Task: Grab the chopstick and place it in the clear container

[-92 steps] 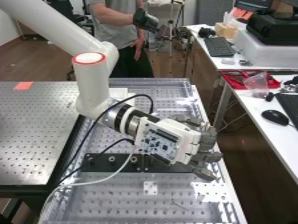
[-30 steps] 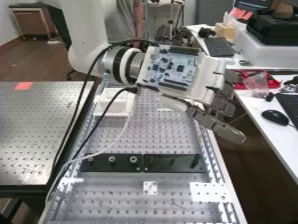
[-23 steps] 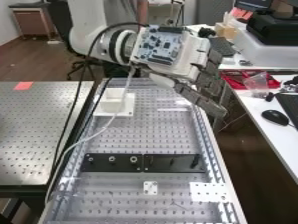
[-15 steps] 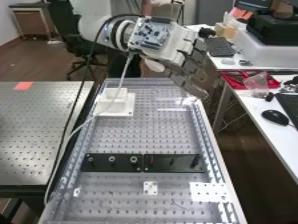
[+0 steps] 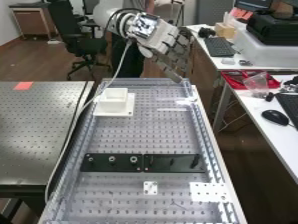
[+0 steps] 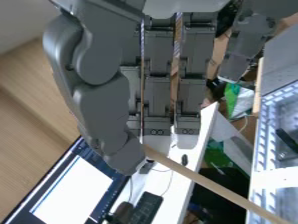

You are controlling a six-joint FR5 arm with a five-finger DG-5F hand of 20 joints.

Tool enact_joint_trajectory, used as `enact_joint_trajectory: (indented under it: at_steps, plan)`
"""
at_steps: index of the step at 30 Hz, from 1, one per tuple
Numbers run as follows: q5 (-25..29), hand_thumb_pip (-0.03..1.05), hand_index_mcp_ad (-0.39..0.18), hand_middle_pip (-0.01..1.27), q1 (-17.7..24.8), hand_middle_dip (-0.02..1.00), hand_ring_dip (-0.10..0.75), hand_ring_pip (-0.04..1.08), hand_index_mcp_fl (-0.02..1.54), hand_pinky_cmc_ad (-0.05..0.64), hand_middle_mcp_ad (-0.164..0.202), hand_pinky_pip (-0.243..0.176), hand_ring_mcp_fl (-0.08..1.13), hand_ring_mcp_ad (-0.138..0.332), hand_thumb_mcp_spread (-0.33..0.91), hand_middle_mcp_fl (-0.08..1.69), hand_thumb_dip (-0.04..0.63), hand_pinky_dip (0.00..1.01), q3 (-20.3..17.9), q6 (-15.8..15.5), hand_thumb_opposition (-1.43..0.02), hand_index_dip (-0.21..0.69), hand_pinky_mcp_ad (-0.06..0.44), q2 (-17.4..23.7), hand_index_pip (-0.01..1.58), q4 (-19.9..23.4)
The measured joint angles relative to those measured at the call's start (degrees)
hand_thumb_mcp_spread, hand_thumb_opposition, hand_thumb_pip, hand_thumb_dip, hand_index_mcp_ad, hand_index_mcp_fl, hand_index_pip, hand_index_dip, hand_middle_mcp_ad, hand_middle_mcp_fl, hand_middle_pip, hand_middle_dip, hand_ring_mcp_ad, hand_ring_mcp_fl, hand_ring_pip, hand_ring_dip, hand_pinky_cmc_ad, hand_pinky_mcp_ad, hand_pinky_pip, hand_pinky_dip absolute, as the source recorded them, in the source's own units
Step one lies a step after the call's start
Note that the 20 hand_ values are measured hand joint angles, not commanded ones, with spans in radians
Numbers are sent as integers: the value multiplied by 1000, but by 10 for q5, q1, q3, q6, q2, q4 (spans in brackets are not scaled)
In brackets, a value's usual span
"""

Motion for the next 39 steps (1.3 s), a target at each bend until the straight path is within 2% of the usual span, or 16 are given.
enact_joint_trajectory:
  at_steps: [1,3,4,6,7,9,10,12,13,15,17,19,22,25,34,39]
  plan:
    - [4,506,-38,545,3,672,524,94,887,339,-10,79,974,14,661,1063,297,180,6,10,-1037,10,295,-4,1037,-12]
    - [19,506,-38,545,13,672,524,94,887,340,-10,82,976,16,661,1063,297,180,36,64,-1037,10,295,-27,1037,-76]
    - [22,506,-38,545,15,672,524,94,890,340,-10,82,976,19,661,1061,297,180,42,76,-1037,10,295,-32,1037,-90]
    - [34,506,-38,545,23,672,524,94,887,340,-10,82,976,21,661,1061,297,180,72,134,-1037,10,295,-54,1038,-154]
    - [36,506,-38,545,25,672,524,94,890,340,-10,82,977,21,661,1061,297,180,80,150,-1037,10,295,-60,1038,-171]
    - [44,508,-38,545,31,672,524,94,890,340,-9,82,974,19,656,1063,297,180,108,205,-1037,10,295,-81,1037,-229]
    - [45,508,-38,545,33,672,524,94,890,340,-9,82,988,19,656,1063,297,180,114,219,-1037,10,295,-86,1037,-244]
    - [50,508,-37,545,39,672,524,94,887,342,-7,82,993,19,658,1065,297,180,143,290,-1038,10,295,-112,1038,-322]
    - [51,508,-40,545,40,672,524,94,887,340,-7,79,988,19,661,1061,297,180,150,307,-1047,10,295,-119,1038,-341]
    - [52,508,-42,548,45,672,524,94,887,340,-10,82,993,17,660,1058,297,183,181,375,-1047,10,297,-147,1038,-421]
    - [52,508,-40,545,49,661,524,94,890,342,-5,82,991,21,660,1059,297,188,202,408,-1049,10,297,-168,1038,-472]
    - [50,508,-44,545,52,661,524,94,899,340,-5,82,993,16,658,1063,297,202,221,425,-1052,10,297,-186,1037,-504]
    - [49,508,-44,546,54,661,524,94,899,342,-5,82,993,14,656,1063,297,202,231,423,-1051,10,297,-195,1037,-507]
    - [47,508,-44,546,55,661,524,91,899,342,-5,82,993,14,656,1063,297,227,221,393,-1051,10,297,-189,1037,-474]
    - [28,508,-44,546,50,661,524,94,899,344,-5,80,993,14,656,1066,297,236,164,262,-1051,10,300,-144,1038,-329]
    - [-8,508,-45,552,43,661,524,94,899,344,-5,77,993,7,656,1068,297,230,118,174,-1051,10,314,-111,1038,-246]
